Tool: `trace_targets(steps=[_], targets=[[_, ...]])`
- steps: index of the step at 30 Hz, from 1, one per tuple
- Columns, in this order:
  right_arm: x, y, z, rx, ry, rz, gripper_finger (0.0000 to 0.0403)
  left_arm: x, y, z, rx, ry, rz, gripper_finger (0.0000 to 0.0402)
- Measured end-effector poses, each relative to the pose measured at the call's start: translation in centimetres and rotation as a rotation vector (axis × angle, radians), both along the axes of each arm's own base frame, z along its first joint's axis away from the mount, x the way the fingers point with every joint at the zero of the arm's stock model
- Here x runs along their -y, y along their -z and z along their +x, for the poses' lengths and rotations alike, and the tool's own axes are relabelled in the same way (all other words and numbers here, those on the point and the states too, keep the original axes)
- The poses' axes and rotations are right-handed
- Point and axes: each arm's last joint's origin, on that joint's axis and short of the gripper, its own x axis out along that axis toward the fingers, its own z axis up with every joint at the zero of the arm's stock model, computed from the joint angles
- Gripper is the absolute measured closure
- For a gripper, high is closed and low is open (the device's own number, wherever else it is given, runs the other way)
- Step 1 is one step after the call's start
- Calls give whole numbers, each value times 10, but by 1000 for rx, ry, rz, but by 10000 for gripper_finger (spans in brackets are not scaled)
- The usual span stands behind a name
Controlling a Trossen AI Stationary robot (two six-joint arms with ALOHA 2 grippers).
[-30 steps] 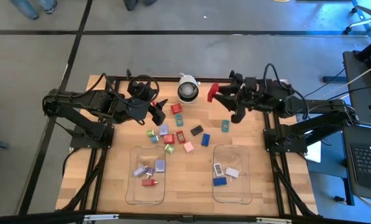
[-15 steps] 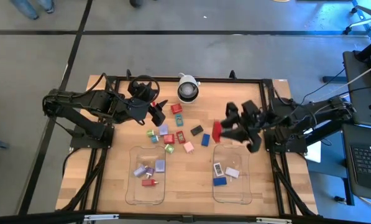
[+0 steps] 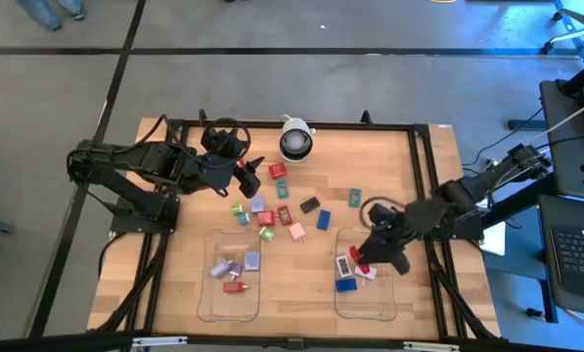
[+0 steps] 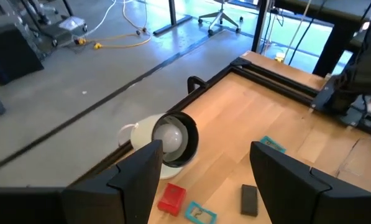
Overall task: Pick & Place Office items
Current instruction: Put the top right red timer into the right transparent bin
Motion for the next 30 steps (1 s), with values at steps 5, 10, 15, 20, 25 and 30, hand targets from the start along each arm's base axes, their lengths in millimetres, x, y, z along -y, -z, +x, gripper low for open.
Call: trace_targets(steps=[5,10,15,20,25,30], targets=[[-12,28,-5,-271,67,-46,261,1,0,0,36,-6,-55,162],[-26,57,6,-436,80,-126,261,8,1,0,63,10,-96,162],[-35,87,20,-565,94,-220,261,18,0,-2,84,34,-121,162],[-40,114,33,-653,116,-281,261,26,0,-4,88,64,-129,162],[-41,135,43,-720,133,-326,257,31,0,-5,105,71,-136,162],[-41,150,49,-762,148,-360,242,35,0,-5,111,80,-142,162]])
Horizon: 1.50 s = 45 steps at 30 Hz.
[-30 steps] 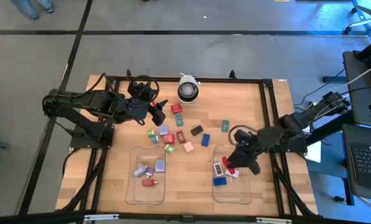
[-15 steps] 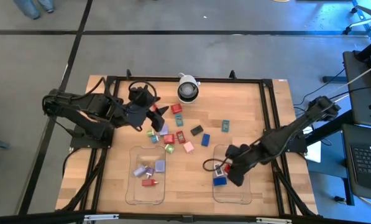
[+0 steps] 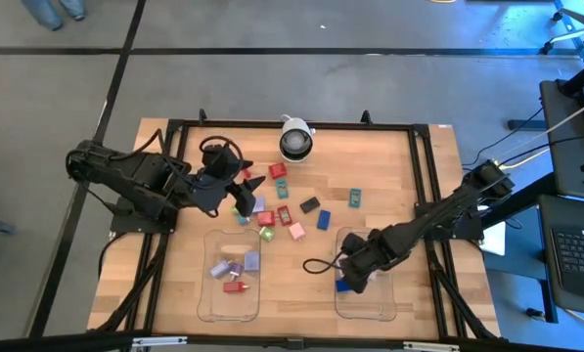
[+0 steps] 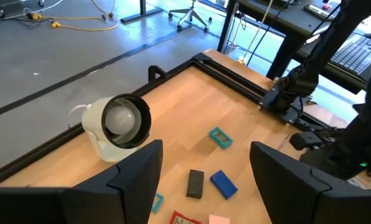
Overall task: Pick & Place Office items
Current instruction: Put the top right red timer into the right transparent bin, then put the right light blue timer into the right transparent bin
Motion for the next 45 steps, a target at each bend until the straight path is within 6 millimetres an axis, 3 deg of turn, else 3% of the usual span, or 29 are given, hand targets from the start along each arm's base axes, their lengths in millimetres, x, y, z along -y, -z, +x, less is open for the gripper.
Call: trace_targets(steps=[14,20,27,33,38,45], targets=[[1,3,2,6,-41,-31,198,4,0,-1,20,0,-29,162],[8,-17,-3,39,-49,32,169,4,0,-1,21,-2,-30,162],[35,-73,-23,270,11,56,169,3,-1,-1,36,-36,-14,162],[66,-108,-39,505,116,-103,176,2,-1,-1,42,-58,3,162],[89,-117,-40,556,177,-184,166,1,-1,-2,32,-65,36,162],[123,-111,-30,488,362,-228,105,1,-1,-2,6,-51,77,162]])
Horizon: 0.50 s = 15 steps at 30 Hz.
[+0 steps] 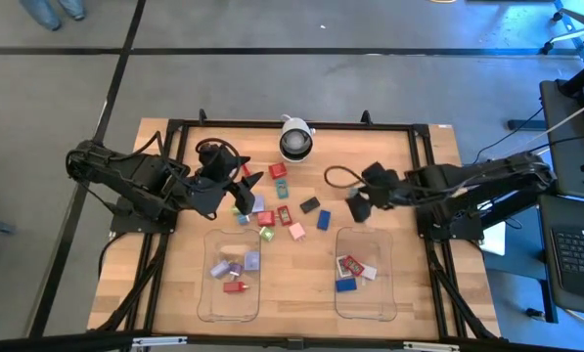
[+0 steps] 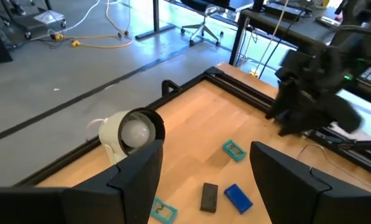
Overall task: Pick & Place Office items
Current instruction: Put the right light blue timer into the right transparent bin
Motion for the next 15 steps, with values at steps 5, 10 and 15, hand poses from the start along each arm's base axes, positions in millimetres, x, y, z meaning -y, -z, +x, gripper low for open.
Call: trace_targets(steps=[5,10,15], targets=[[21,12,9,-46,208,36,78,0,0,0,-26,5,46,162],[39,27,21,-98,343,24,78,-2,-1,-1,-54,-17,123,162],[56,44,31,-178,421,20,79,-2,-1,-1,-89,-7,173,162]])
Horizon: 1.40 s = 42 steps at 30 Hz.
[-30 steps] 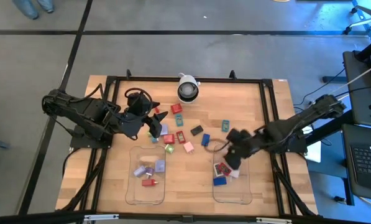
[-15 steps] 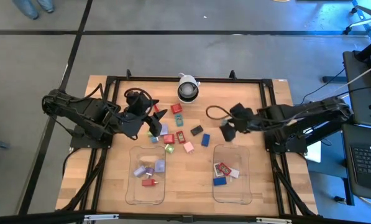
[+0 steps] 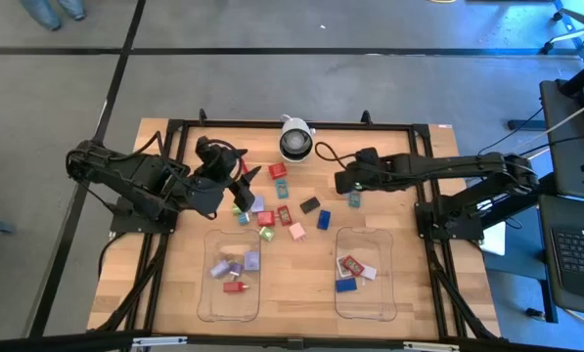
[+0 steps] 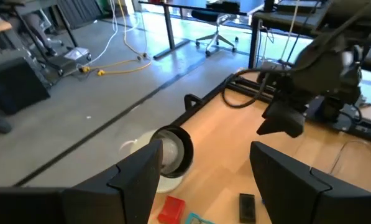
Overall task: Pick & Place Office items
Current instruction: Put the right light blue timer into the right transparent bin
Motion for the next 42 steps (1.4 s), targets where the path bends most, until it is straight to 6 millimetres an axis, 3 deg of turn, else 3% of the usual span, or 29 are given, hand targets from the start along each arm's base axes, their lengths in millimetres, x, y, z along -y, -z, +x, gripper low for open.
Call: trace_targets(steps=[14,21,28,35,42], targets=[[34,36,9,-218,46,85,80,0,1,0,-30,31,3,162],[45,61,-10,-298,72,150,80,0,1,0,-28,29,0,162],[43,93,-20,-240,72,285,80,-4,0,0,-40,-7,45,162],[45,97,-17,-187,56,291,80,-12,1,2,-45,-9,12,162],[61,97,-23,-207,38,278,80,-17,2,4,-51,-7,-11,162]])
